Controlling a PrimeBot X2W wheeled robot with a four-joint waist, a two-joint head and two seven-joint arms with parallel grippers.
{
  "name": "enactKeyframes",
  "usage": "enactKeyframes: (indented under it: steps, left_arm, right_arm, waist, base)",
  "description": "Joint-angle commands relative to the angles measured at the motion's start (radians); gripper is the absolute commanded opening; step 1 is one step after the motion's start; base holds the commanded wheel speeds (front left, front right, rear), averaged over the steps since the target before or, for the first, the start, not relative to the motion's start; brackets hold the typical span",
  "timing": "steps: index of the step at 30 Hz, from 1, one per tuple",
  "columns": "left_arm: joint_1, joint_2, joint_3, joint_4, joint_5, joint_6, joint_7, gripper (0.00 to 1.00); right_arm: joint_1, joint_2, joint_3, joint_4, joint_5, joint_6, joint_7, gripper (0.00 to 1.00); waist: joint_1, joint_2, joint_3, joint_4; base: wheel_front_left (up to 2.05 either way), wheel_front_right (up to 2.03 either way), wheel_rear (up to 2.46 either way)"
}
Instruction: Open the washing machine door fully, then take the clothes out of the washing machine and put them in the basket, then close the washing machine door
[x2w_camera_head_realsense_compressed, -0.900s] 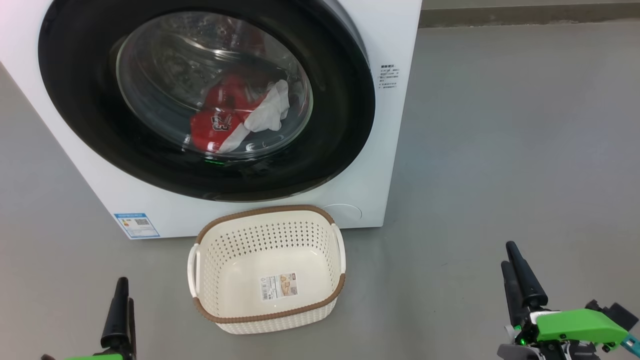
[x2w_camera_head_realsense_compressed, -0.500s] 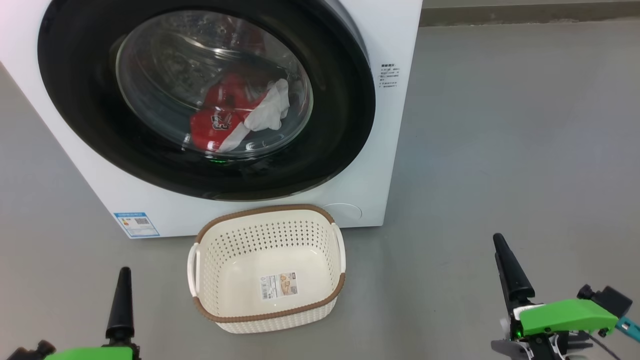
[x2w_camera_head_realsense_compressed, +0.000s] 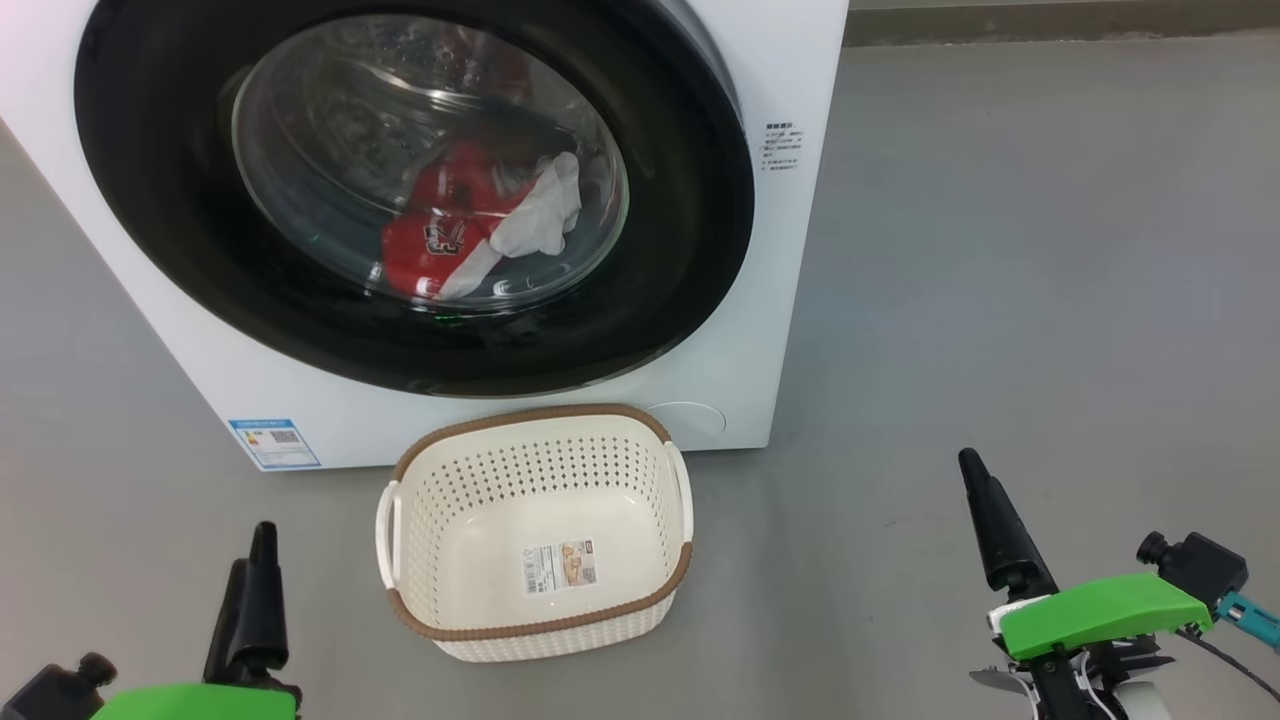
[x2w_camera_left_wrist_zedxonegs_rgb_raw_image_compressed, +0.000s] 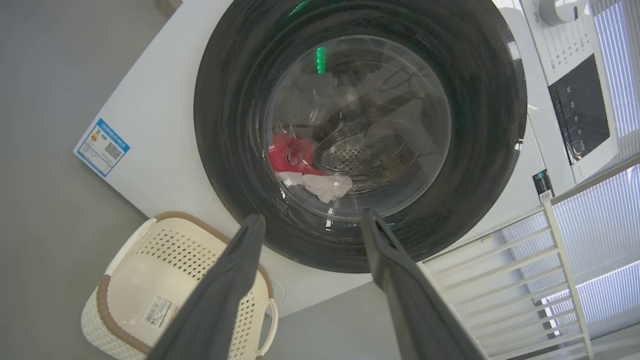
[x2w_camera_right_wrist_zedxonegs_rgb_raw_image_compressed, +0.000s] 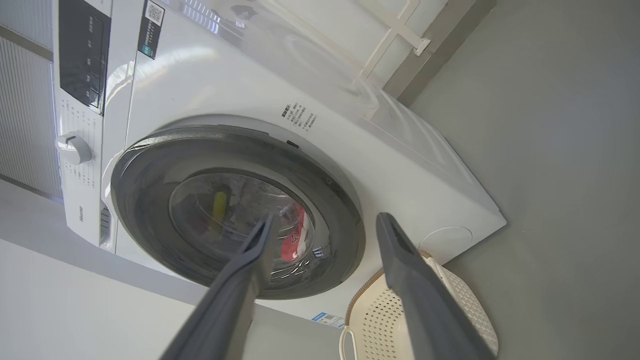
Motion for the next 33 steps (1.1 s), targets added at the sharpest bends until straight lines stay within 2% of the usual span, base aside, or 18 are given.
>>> enactKeyframes:
  steps: [1,8,18,33]
  left_arm:
    - [-0.051,0.022,0.013,-0.032,0.049,-0.006,-0.017,1.0]
    - [-0.054,0.024,0.021,-0.03,0.162,-0.007,-0.035,1.0]
    - [-0.055,0.025,0.017,-0.024,0.367,-0.008,-0.067,1.0]
    - [-0.051,0.023,0.013,-0.037,0.572,-0.009,-0.112,1.0]
  right_arm:
    - [-0.053,-0.008,0.02,-0.022,-0.052,0.001,-0.018,1.0]
    - [-0.064,-0.009,0.032,-0.015,-0.165,0.001,-0.036,1.0]
    - [-0.075,-0.008,0.044,0.01,-0.394,0.001,-0.068,1.0]
    - [-0.09,-0.004,0.079,0.022,-0.594,0.001,-0.112,1.0]
  waist:
    - [-0.0001,0.0,0.0,0.001]
    - [-0.0001,0.0,0.0,0.002]
    - [-0.0001,0.0,-0.006,0.005]
    - [-0.0001,0.0,-0.017,0.007]
  base:
    - [0.0,0.0,0.0]
    - [0.0,0.0,0.0]
    - [0.0,0.0,0.0]
    - [0.0,0.0,0.0]
